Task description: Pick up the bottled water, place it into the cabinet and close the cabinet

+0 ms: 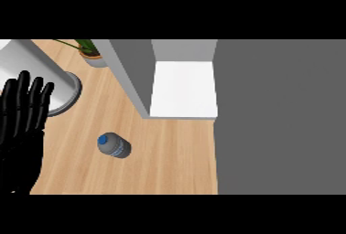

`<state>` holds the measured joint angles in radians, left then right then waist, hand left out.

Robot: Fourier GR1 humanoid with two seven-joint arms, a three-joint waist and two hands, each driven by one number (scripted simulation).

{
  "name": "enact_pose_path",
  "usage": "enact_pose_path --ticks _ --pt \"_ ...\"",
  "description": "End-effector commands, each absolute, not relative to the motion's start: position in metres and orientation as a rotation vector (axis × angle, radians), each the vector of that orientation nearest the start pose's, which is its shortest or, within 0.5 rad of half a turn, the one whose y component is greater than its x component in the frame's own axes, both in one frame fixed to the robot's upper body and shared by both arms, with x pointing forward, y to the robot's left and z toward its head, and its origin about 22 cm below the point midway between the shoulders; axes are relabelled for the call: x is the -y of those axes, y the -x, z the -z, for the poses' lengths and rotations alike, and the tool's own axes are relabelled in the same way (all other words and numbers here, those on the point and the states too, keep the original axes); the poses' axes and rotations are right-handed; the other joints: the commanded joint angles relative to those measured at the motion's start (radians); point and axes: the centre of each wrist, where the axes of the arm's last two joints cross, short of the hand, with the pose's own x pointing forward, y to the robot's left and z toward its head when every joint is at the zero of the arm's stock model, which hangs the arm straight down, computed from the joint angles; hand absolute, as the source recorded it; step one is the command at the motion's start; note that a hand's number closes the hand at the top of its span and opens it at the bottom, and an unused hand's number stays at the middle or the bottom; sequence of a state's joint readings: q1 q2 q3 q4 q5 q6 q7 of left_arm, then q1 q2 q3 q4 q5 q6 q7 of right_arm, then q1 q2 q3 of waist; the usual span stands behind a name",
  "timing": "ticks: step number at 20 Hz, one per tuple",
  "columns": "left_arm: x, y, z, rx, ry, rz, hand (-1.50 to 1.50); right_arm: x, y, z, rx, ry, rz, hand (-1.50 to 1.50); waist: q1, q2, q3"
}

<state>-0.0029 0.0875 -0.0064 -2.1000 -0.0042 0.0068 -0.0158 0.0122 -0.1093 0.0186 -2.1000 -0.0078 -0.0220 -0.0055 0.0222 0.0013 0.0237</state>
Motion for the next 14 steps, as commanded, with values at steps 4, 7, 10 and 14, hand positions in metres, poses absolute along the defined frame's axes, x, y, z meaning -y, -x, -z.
enact_pose_path --ticks 4,7,10,14 --pt "-0.261 -0.202 -0.127 2.129 0.106 0.212 -1.50 0.244 -0.180 -0.133 2.125 -0.020 -0.091 -1.50 -0.026 -0.004 -0.024" --pt "-0.249 -0.200 -0.106 1.868 0.239 0.186 -1.50 0.235 -0.178 -0.116 1.896 -0.189 -0.075 -1.50 -0.030 -0.002 -0.023" --pt "-0.258 -0.183 -0.118 1.830 0.275 0.186 -1.50 0.243 -0.157 -0.121 1.850 -0.188 -0.095 -1.50 -0.024 -0.007 -0.023" --pt "-0.260 -0.162 -0.129 1.807 0.282 0.171 -1.50 0.245 -0.142 -0.117 1.844 -0.198 -0.061 -1.50 -0.021 -0.004 -0.023"
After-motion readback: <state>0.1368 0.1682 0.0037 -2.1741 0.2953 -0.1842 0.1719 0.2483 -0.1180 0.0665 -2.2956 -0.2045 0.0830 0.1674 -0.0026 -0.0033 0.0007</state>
